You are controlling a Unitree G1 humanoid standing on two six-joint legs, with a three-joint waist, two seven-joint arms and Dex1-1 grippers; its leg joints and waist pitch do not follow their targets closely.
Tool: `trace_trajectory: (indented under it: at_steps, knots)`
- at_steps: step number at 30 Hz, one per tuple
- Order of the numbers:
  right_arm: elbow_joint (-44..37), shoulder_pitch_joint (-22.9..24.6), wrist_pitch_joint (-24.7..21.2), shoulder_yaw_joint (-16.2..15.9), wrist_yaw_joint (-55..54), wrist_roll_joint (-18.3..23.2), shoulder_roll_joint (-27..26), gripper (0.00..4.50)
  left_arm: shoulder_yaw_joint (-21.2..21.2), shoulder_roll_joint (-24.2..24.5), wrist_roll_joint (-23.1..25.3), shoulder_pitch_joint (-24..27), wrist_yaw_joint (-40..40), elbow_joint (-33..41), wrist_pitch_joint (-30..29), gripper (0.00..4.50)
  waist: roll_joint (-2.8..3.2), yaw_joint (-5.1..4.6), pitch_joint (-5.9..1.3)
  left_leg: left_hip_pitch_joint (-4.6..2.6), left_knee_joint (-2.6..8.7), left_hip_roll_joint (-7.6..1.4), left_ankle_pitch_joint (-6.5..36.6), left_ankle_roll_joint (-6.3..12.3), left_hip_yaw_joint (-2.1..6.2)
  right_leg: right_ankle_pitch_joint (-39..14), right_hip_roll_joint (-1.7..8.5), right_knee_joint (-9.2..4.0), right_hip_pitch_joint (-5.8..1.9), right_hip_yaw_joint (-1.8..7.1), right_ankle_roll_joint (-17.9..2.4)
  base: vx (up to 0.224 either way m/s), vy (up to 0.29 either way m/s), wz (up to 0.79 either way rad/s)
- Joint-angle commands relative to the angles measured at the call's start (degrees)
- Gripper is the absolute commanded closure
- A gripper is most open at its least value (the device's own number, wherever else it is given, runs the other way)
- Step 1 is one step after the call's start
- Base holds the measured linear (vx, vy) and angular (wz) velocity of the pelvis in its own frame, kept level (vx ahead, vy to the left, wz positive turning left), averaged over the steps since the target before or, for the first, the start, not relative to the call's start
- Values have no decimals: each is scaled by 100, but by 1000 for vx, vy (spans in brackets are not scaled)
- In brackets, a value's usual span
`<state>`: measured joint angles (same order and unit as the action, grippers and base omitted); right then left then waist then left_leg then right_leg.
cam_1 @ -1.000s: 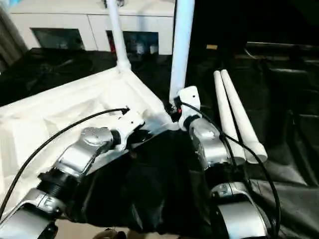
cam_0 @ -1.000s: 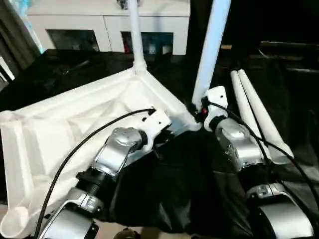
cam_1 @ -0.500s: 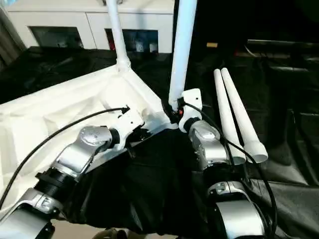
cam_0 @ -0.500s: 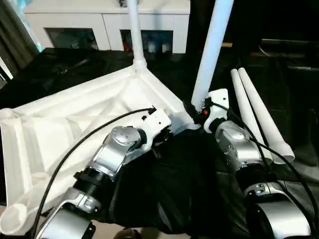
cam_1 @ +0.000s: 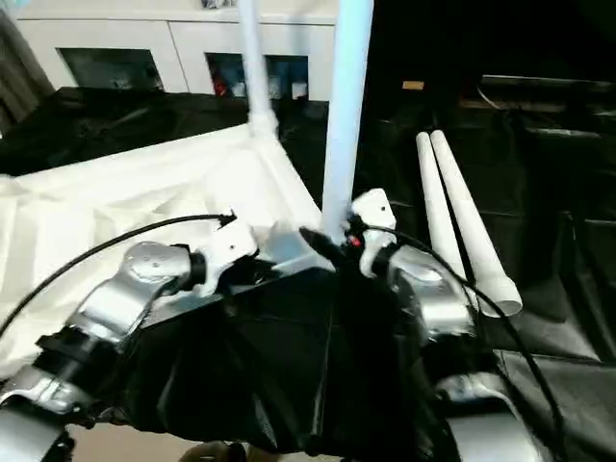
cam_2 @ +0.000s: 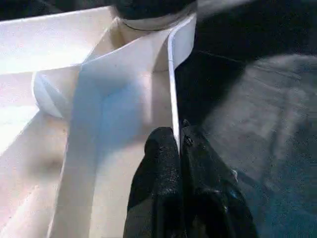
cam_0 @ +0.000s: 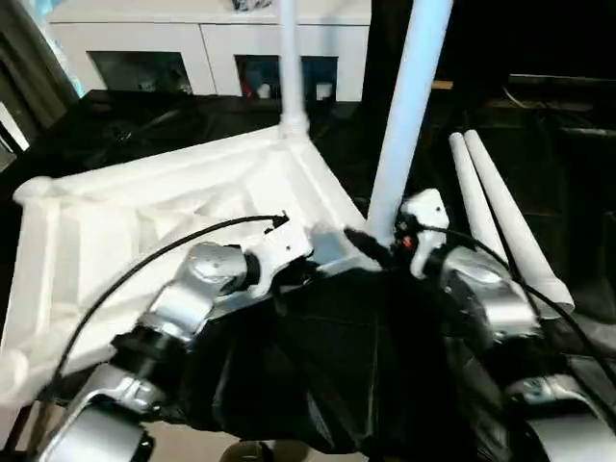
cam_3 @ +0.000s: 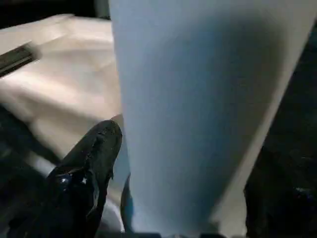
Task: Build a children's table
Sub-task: Rotate leg to tighten
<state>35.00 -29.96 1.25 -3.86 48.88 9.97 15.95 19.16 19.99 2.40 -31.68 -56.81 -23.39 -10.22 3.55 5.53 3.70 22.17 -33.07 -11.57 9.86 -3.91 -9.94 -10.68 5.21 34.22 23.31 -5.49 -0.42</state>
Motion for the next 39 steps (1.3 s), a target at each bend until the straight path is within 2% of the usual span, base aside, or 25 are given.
trace_trajectory:
  at_steps: [1,4,8,15,23,25,27,30,31,32,34,35,36,39]
  knots:
    - [-262,72,-110,-170,354,93,49,86,94,72,-106,-16,-316,238,231,450,0,16,-439,-81,295,-172,736,615,24,112,311,-253,-364,268,-1613,0,0,0]
    - [-605,275,-287,-364,895,83,322,86,84,264,-246,9,-713,189,375,450,-3,42,-437,-76,285,-170,746,634,22,82,312,-248,-364,268,-1637,0,0,0]
    - [-824,426,-444,-514,1257,75,503,86,98,395,-201,-5,-897,20,580,450,13,67,-422,-85,297,-180,951,545,24,-222,316,-273,-351,272,-1604,0,0,0]
    - [-1039,538,-596,-598,1382,94,597,162,108,455,-206,-27,-1063,-90,703,450,5,90,-418,-92,303,-182,1111,365,30,-543,325,-282,-341,292,-1516,0,0,0]
    - [-1079,638,-660,-666,1341,2,593,175,79,424,-171,-67,-1012,-249,748,450,-1,93,-442,-88,279,-176,1015,364,31,-453,322,-259,-340,291,-1521,0,0,0]
    - [-985,628,-784,-551,875,-56,425,175,67,314,-30,-136,-711,-403,634,450,-14,89,-437,-87,278,-172,987,375,29,-456,318,-263,-335,293,-1516,0,0,0]
    - [-854,588,-798,-443,407,-133,262,175,59,205,79,-203,-423,-535,524,450,-21,83,-420,-98,292,-164,1088,316,29,-710,327,-291,-329,294,-1473,0,0,0]
    - [-508,490,-742,-273,-783,-351,-192,175,9,-177,229,-370,267,-811,301,450,-38,49,-372,-135,327,-146,1404,97,25,-1584,353,-398,-299,300,-1238,0,0,0]
    - [-397,454,-765,-239,-1128,-407,-343,176,12,-332,272,-420,484,-873,234,450,-40,51,-373,-130,335,-145,1436,70,38,-1710,361,-406,-312,293,-1180,0,0,0]
    - [-254,398,-754,-222,-1486,-483,-508,176,19,-504,310,-471,701,-919,139,450,-31,50,-363,-137,346,-149,1495,37,44,-1882,364,-432,-293,295,-1095,0,0,0]
    - [40,244,-809,-180,-2229,-615,-858,176,25,-876,334,-554,1082,-971,-42,450,-42,-5,-327,-143,373,-137,1724,-28,51,-2201,348,-467,-287,283,-986,0,0,0]
    - [183,152,-807,-155,-2578,-690,-1013,176,21,-1038,328,-583,1221,-983,-111,450,-18,-14,-309,-181,383,-131,1896,-71,59,-2460,359,-507,-261,283,-922,0,0,0]
    - [300,67,-831,-132,-2821,-727,-1136,176,36,-1156,332,-595,1305,-974,-156,450,-24,-36,-312,-188,385,-121,1979,-101,76,-2627,369,-525,-268,273,-860,0,0,0]
    - [534,-101,-626,-102,-3238,-870,-1380,176,121,-1396,397,-602,1433,-942,-144,450,-25,-74,-315,-169,396,-115,1993,-46,82,-2645,363,-551,-266,275,-766,0,0,0]
